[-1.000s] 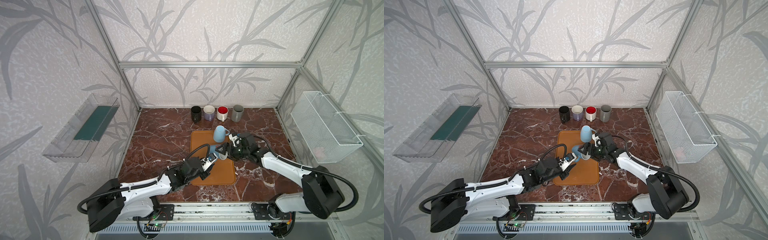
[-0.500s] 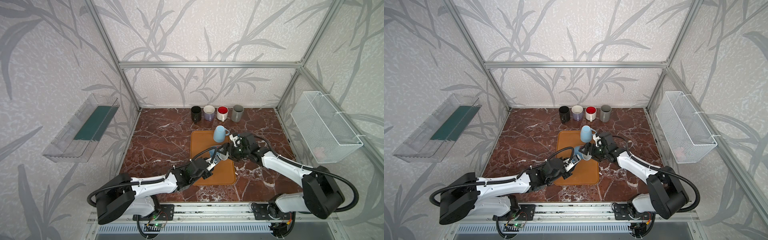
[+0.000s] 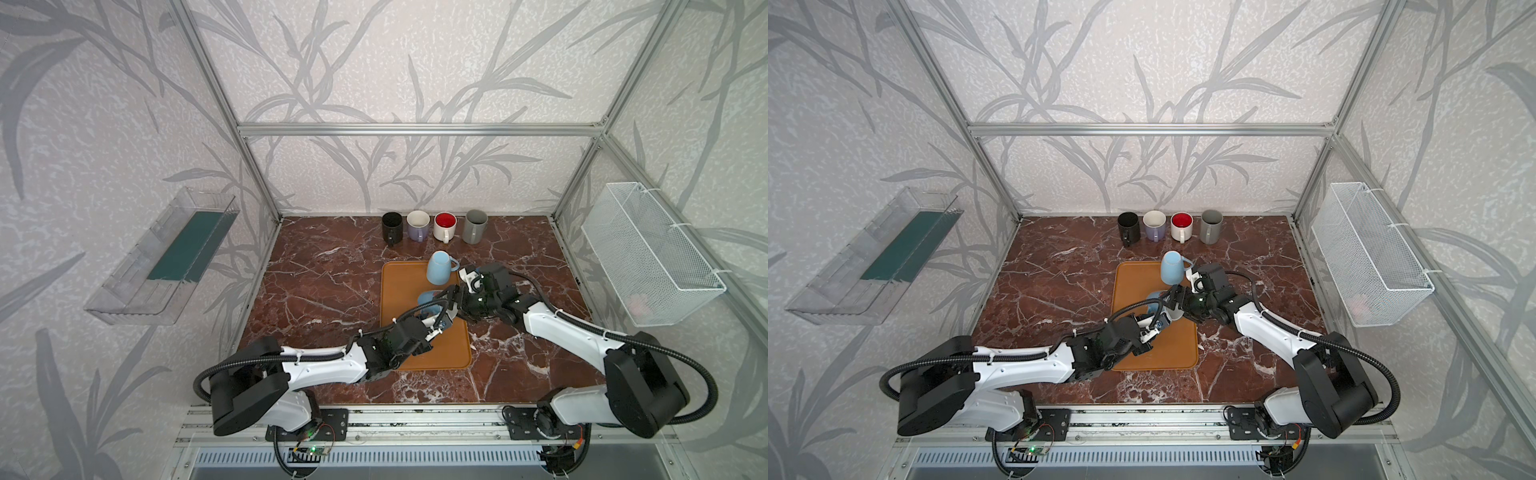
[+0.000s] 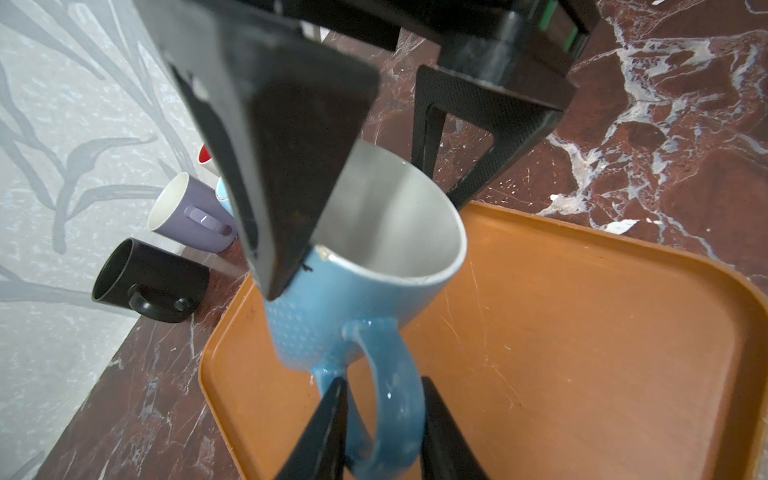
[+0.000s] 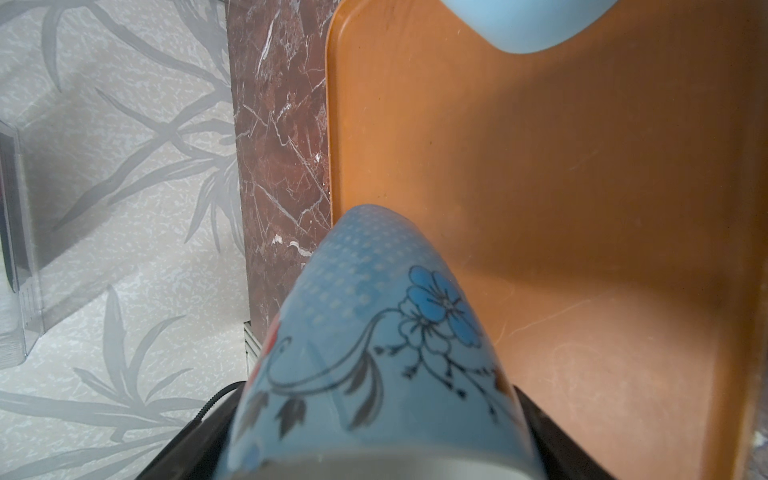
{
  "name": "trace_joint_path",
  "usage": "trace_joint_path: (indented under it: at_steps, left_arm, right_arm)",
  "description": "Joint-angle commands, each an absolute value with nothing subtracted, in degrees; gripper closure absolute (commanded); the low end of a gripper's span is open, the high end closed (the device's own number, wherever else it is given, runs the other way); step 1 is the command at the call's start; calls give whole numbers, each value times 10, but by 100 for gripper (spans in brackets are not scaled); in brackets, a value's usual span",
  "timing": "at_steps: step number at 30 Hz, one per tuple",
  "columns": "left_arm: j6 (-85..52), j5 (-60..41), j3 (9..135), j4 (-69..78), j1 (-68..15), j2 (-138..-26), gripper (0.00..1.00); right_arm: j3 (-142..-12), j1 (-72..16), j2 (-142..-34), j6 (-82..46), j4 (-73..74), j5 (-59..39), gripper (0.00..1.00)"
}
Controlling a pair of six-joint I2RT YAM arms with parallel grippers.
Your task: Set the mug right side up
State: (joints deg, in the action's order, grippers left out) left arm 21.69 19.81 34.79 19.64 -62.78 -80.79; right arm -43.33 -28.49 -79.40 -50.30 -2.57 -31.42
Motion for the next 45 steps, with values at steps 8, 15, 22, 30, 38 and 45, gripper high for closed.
trace_joint_path:
  at_steps: [8,15,22,30,38,45]
  left_arm:
    - [282,240,369,216,-641,-834,72]
    - [310,272,383,213,-652,-867,77]
    - [312,324,374,262,-663,-883,93]
    - [296,307,368,259,-664,-869,100]
    - [261,292,353,258,-659,-840,100]
    - [218,270,339,243,-633,-796,100]
  right_arm:
    - [-468,-288,-780,-503,-27,-362,47]
    - [-484,-288,-791,-498,-51,-380,47]
    - [-484,-287,-794,-495,-59,-384,47]
    - [-486,-287,-795,-495,-55,-389,40]
    - [-490,-285,-795,-497,-50,-392,28]
    - [-490,-280,-794,-502,-41,-394,19]
